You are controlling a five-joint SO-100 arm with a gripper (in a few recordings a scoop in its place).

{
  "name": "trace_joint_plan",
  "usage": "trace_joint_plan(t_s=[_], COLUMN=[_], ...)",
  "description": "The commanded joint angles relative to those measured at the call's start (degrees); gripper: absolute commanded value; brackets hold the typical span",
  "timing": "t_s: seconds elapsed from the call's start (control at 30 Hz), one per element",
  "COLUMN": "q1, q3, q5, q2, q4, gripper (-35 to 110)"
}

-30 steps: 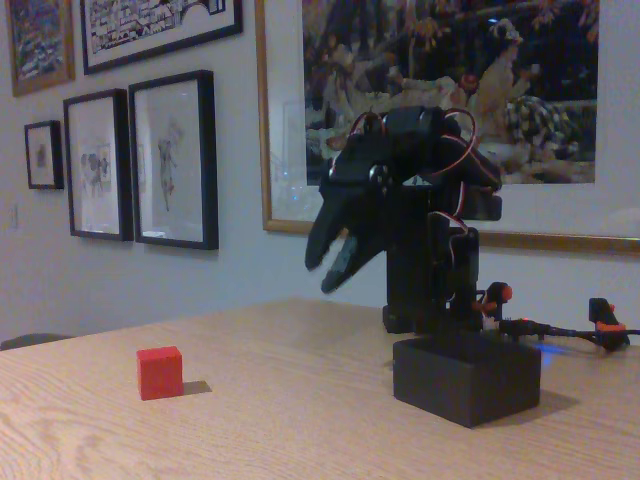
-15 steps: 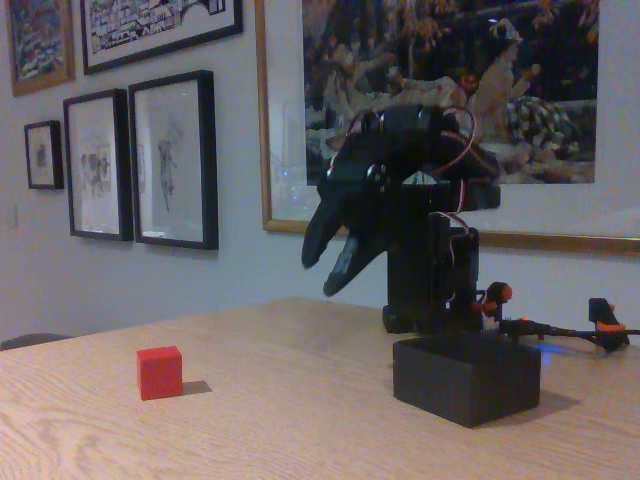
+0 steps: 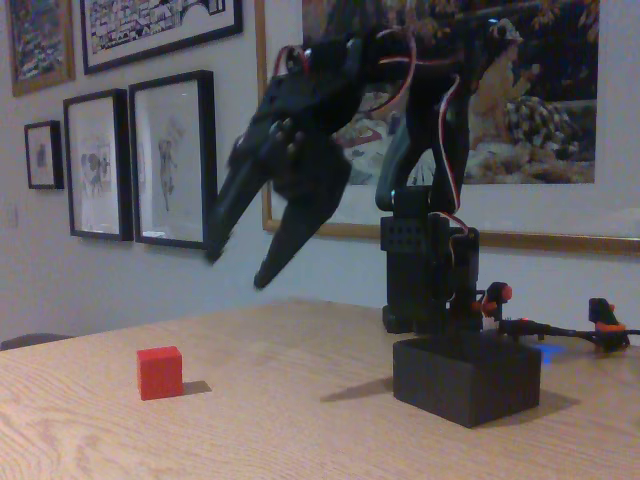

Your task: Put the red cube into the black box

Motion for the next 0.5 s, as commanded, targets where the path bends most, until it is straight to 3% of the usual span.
trace_joint_plan(t_s=[0.0,0.47], q1=[-3.16,-10.63], q3=[-4.75,-6.68], q5=[-4.39,-7.21], q2=[-3.96,-11.78], q4=[0.09,-1.05], gripper=[23,29])
